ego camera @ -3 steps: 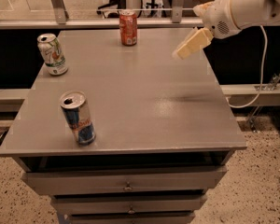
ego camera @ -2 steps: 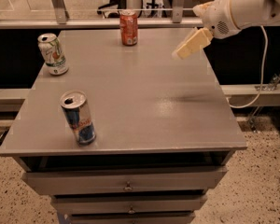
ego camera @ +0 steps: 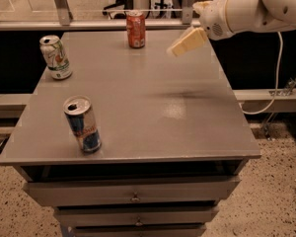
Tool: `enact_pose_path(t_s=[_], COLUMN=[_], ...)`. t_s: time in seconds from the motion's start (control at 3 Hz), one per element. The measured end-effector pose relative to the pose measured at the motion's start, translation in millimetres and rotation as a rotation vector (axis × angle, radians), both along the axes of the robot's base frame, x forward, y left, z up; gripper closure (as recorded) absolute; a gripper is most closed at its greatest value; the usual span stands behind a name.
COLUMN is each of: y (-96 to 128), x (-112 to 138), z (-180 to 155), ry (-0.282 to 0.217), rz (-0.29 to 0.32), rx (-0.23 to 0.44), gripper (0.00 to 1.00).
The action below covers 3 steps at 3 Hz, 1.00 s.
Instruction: Knock coke can over
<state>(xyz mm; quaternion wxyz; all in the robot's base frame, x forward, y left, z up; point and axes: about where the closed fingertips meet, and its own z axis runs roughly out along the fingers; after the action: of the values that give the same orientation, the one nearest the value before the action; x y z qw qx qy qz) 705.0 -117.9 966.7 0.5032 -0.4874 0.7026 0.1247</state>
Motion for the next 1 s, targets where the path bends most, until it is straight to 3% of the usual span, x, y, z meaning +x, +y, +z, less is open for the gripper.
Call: enact_pose_path(t_s=[0.33, 1.0], y=[14.7, 53.9], x=[29.1, 103.8], z=[-0.5, -25.6], ry=[-0.040, -0.060], rz=[-0.019, -0.118], rx=[0.077, 0.187], gripper=[0.00, 0.00])
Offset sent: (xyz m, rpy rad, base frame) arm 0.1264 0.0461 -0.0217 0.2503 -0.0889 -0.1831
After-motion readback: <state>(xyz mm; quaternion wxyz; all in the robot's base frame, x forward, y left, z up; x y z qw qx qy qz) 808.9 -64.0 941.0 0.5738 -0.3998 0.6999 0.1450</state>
